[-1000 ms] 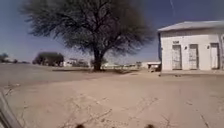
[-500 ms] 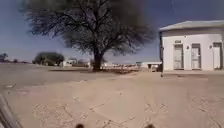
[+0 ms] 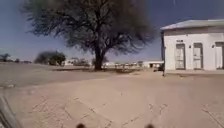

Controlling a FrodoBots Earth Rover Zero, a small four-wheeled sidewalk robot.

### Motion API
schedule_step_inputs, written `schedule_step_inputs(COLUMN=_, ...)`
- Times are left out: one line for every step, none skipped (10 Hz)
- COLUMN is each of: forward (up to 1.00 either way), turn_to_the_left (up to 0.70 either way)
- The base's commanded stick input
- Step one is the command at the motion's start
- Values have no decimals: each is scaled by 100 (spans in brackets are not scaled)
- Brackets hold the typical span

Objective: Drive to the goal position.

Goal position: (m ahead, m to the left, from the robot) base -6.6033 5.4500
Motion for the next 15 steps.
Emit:
schedule_step_inputs(forward=0, turn_to_the_left=70)
schedule_step_inputs(forward=0, turn_to_the_left=70)
schedule_step_inputs(forward=0, turn_to_the_left=70)
schedule_step_inputs(forward=0, turn_to_the_left=70)
schedule_step_inputs(forward=0, turn_to_the_left=70)
schedule_step_inputs(forward=0, turn_to_the_left=70)
schedule_step_inputs(forward=0, turn_to_the_left=70)
schedule_step_inputs(forward=0, turn_to_the_left=70)
schedule_step_inputs(forward=0, turn_to_the_left=70)
schedule_step_inputs(forward=0, turn_to_the_left=70)
schedule_step_inputs(forward=0, turn_to_the_left=70)
schedule_step_inputs(forward=0, turn_to_the_left=51)
schedule_step_inputs(forward=0, turn_to_the_left=16)
schedule_step_inputs(forward=0, turn_to_the_left=0)
schedule_step_inputs(forward=0, turn_to_the_left=0)
